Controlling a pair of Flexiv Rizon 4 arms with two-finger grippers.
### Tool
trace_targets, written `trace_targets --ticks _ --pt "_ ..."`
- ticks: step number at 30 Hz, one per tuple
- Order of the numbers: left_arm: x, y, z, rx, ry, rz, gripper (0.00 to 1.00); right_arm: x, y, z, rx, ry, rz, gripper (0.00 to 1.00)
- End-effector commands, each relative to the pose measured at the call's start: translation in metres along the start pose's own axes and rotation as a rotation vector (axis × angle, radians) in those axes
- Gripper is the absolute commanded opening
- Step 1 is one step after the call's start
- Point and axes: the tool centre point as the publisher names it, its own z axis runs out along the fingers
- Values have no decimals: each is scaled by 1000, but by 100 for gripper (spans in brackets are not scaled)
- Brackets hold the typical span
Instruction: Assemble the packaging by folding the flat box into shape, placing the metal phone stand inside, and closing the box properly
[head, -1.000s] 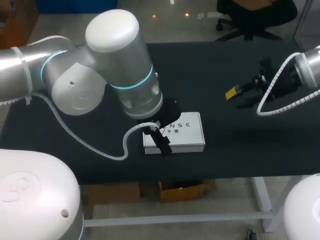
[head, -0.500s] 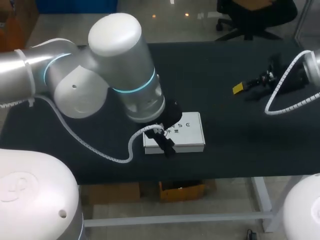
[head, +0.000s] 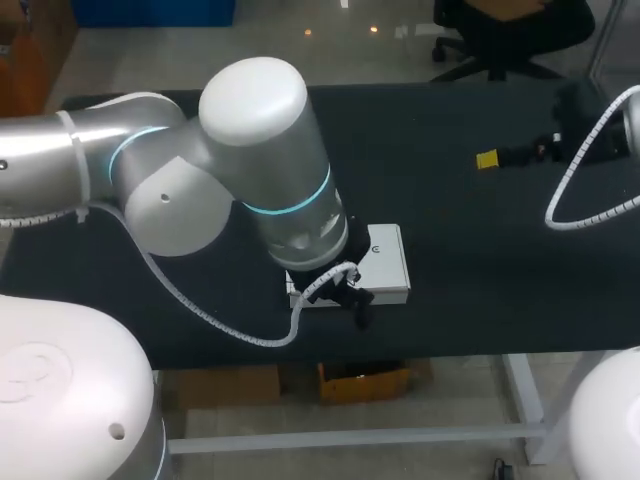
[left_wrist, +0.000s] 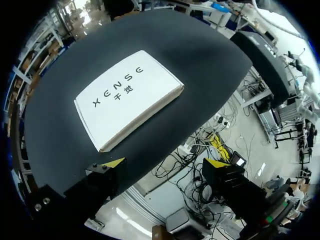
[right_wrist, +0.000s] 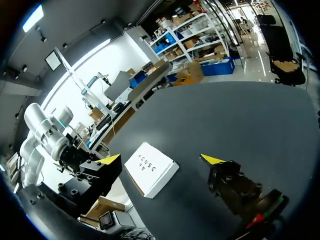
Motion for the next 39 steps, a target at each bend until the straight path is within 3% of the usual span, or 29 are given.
trace_targets --ticks 1,3,9,25,27,33,39 --pt "3 1 17 4 -3 -46 100 -10 2 3 -37 42 -33 100" --pt "6 2 21 10 11 -44 100 -12 6 5 -27 64 -70 100" --pt "3 3 35 5 2 -153 100 -13 16 10 -8 107 -112 100" --pt "3 3 35 5 2 -153 100 -13 16 10 -8 107 -112 100" --pt "3 3 35 5 2 -153 100 -16 12 7 -49 72 -142 100" --pt "8 -7 55 -13 -30 -306 100 -22 7 -2 -129 -72 -204 100" --pt "12 -14 64 -17 -70 -368 100 -24 6 -9 -190 -116 -234 100"
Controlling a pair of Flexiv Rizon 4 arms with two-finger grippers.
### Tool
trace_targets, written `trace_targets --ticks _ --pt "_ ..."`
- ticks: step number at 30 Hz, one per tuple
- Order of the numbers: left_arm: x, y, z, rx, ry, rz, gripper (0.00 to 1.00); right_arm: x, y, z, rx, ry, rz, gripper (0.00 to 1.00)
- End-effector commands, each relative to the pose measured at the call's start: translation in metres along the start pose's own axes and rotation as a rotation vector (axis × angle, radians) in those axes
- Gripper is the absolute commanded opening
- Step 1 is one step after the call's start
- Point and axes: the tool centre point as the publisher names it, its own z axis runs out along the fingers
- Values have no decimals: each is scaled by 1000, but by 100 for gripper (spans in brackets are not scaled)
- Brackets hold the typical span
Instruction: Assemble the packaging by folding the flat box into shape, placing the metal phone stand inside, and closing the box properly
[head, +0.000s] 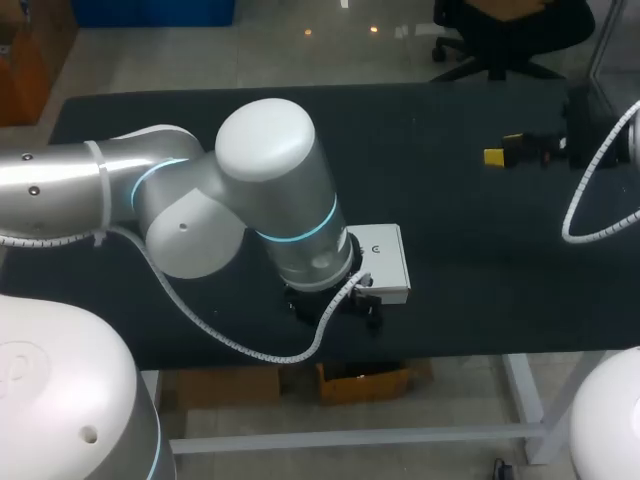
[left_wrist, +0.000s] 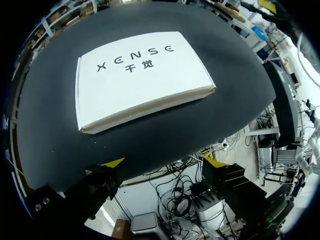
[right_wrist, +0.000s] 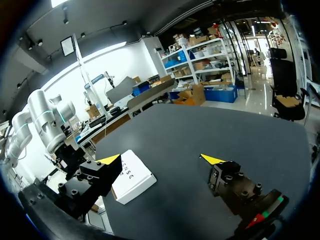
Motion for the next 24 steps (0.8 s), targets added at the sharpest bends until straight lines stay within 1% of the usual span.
trace_targets --ticks 1,6,8,9,14,16,18,20,24 --pt "16 -10 14 -6 -77 -29 100 11 -5 -9 -40 -91 -28 100" --pt "19 -18 18 2 -136 -78 100 11 -3 -16 -39 -146 -79 100" --pt "20 -19 20 4 -141 -84 100 10 -4 -20 -42 -157 -86 100" --pt "20 -20 21 10 -157 -91 100 9 -4 -22 -47 -159 -87 100" --pt "21 -24 25 17 -192 -116 100 2 -8 -30 -61 -162 -83 100" --pt "21 -26 27 26 -222 -143 100 0 -9 -31 -60 -161 -79 100" --pt "20 -27 28 22 -220 -141 100 -1 -9 -32 -55 -171 -76 100" --pt "20 -30 29 29 -242 -162 100 -1 -9 -32 -55 -171 -76 100" --pt "20 -35 31 29 -252 -169 100 -1 -9 -32 -55 -171 -76 100"
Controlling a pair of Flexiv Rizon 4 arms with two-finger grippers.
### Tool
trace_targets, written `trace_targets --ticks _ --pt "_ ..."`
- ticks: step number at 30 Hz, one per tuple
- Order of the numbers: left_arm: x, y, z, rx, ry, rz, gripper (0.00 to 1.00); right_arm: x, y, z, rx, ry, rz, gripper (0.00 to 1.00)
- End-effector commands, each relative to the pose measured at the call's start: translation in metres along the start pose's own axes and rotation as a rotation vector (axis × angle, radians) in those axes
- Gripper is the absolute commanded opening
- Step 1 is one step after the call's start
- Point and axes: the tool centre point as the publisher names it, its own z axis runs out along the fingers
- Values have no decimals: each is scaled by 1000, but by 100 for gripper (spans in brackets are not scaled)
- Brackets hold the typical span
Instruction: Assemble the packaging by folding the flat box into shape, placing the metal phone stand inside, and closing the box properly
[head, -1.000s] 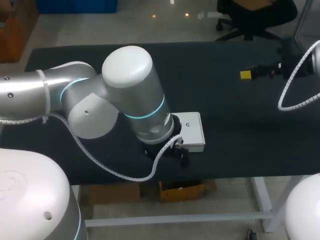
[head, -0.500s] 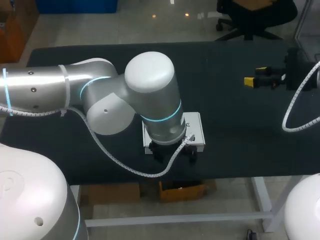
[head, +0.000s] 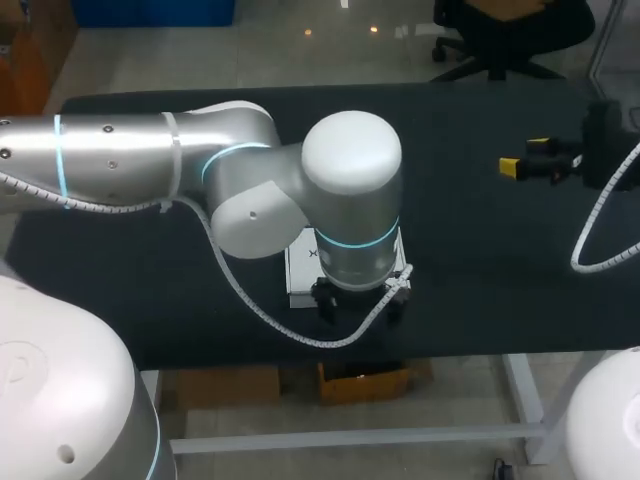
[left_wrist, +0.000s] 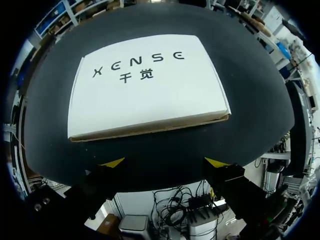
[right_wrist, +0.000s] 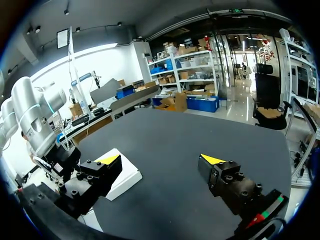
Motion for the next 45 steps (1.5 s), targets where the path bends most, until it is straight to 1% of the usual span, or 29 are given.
trace_targets --ticks 1,10,26,35,45 --pt "7 -5 3 1 -109 -6 100 0 0 -1 -4 4 0 100" --pt "3 -24 11 -20 -117 -26 100 0 0 -1 -4 4 0 100" --pt "-16 -70 19 -61 -87 -72 100 0 0 -1 -4 4 0 100" --pt "-31 -101 24 -76 -77 -104 100 0 0 -1 -4 4 0 100" --pt "-45 -135 23 -91 -68 -129 100 0 0 -1 -4 4 0 100"
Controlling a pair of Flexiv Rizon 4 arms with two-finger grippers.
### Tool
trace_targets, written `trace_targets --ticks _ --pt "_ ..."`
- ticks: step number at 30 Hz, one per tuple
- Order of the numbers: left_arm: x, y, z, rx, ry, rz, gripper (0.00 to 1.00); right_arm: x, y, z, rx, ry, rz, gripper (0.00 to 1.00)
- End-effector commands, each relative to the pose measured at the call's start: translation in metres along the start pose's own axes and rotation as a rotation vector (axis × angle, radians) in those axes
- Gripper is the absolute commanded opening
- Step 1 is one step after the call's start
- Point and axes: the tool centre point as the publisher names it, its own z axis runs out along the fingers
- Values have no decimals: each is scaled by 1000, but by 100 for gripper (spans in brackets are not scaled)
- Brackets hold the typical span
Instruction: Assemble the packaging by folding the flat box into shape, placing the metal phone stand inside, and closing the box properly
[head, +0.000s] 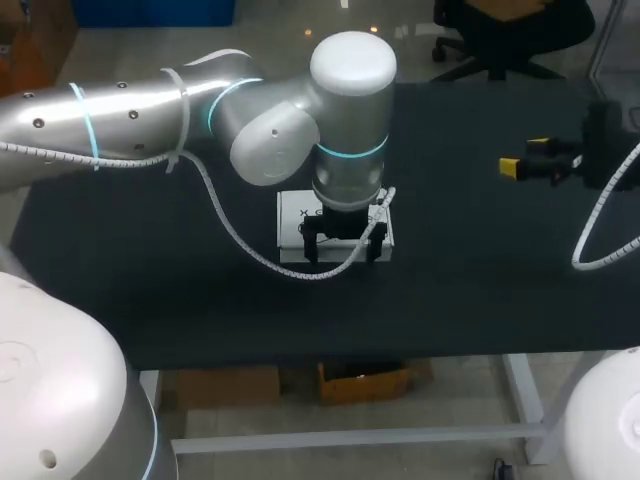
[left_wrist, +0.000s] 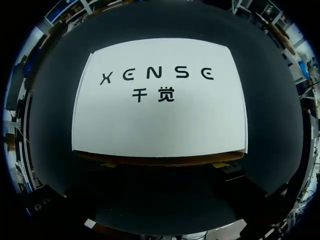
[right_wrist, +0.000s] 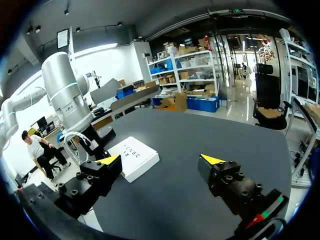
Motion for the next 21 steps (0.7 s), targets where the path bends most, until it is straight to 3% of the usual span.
trace_targets --ticks 1,21 --pt "-3 -17 -1 -20 4 -5 100 0 -1 -1 -3 4 -1 100" --pt "-3 -17 -1 -20 4 -5 100 0 -1 -1 -3 4 -1 100"
